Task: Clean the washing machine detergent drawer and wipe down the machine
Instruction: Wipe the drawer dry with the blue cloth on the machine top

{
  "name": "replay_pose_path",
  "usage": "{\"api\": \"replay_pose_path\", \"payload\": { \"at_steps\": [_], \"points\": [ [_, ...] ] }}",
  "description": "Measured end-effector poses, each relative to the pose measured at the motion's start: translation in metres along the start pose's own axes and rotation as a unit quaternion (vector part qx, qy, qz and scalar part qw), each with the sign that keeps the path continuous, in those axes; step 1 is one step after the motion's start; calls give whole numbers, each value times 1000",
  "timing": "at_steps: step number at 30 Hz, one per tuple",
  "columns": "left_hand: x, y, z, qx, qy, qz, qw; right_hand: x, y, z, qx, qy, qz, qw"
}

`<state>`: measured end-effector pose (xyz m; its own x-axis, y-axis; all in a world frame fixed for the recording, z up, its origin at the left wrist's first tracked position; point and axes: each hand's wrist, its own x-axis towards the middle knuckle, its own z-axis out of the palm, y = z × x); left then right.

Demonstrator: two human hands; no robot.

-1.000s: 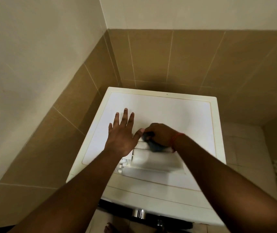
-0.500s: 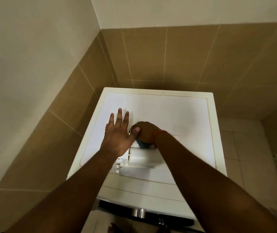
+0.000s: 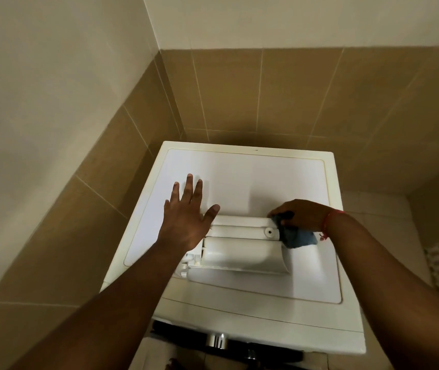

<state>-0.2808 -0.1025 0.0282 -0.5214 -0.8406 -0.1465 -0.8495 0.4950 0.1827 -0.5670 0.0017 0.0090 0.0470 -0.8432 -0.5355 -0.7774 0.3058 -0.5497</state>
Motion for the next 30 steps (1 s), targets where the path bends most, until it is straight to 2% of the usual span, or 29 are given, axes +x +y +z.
{"api": "replay_pose_path", "payload": {
  "at_steps": [3,8,11,13,17,20,23,27,30],
  "points": [
    [0,-1,0,-2,2,3,1000,7,-3,7,-7,37,12,999],
    [-1,-1,0,-18,1,13,1000,22,-19,7,83,143,21,986],
    [0,-1,0,-16,-4,11,1000,47,-47,14,77,134,54,987],
    [0,-1,1,-21,-2,11,1000,68,-75,19,40,129,35,990],
    [-1,-1,1,-39,14,16,999,91,-138,34,51,101,-45,993],
    [-1,0,0,-14,15,7,1000,97,-145,43,84,57,-53,993],
    [-1,0,0,17,10,1,1000,91,-129,27,-11,8,-69,998],
    [0,0,0,7,2,-6,1000,71,-76,-9,-151,-71,-3,986],
    [2,-1,1,-5,0,-4,1000,65,-48,-19,-194,-103,67,973]
  ]
}}
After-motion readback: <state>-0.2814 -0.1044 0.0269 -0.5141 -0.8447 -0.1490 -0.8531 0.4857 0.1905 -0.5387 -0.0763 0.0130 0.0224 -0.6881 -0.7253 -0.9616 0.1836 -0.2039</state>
